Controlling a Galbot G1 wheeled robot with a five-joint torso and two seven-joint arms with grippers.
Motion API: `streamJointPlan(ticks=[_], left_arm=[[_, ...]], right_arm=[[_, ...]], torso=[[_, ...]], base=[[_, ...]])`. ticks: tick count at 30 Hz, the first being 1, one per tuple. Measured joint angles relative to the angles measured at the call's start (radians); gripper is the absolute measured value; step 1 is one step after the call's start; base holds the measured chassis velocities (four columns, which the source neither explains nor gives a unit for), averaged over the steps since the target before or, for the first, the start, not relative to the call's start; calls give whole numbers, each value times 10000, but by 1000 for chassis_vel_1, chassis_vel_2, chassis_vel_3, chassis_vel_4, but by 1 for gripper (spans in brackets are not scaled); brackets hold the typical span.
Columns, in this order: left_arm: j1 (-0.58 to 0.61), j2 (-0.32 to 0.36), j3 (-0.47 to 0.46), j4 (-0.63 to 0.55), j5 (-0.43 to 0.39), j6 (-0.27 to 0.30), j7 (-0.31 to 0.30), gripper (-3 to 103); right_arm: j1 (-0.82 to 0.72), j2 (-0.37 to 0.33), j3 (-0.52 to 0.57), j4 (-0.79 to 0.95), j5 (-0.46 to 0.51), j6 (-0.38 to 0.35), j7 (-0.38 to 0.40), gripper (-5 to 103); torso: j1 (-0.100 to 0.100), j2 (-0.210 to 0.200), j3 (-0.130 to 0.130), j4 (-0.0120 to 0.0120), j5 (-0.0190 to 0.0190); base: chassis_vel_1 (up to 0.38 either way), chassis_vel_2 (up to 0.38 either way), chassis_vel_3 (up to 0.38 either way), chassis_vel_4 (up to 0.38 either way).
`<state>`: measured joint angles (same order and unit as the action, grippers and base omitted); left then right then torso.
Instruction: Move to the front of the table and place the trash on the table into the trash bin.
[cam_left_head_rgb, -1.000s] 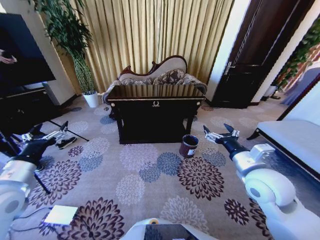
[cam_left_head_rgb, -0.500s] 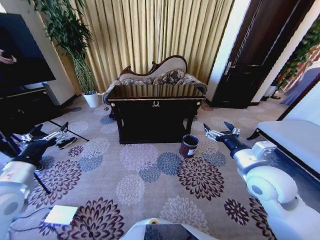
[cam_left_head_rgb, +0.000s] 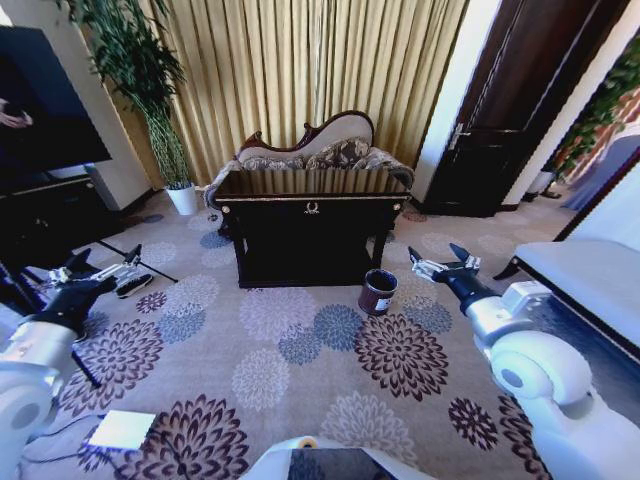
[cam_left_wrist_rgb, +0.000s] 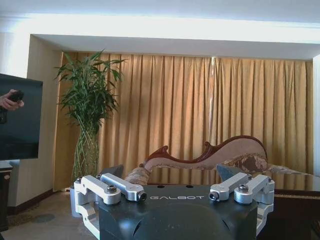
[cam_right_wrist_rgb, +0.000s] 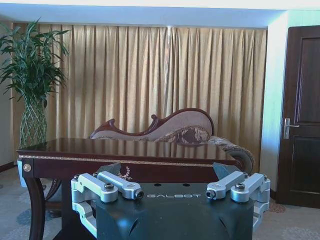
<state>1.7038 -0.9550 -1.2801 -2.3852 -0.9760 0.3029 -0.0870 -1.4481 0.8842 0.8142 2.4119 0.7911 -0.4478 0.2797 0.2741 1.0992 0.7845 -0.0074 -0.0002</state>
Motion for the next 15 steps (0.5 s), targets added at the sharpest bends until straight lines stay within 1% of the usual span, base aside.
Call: streamJointPlan(ticks=[15], left_arm=[[102,-136,-28,-320,31,86,-10,100]], right_arm=[[5,-60,63,53,77,-3,5,100]], torso=[[-1,0,0,0,0]], base=[[0,0,0,0]])
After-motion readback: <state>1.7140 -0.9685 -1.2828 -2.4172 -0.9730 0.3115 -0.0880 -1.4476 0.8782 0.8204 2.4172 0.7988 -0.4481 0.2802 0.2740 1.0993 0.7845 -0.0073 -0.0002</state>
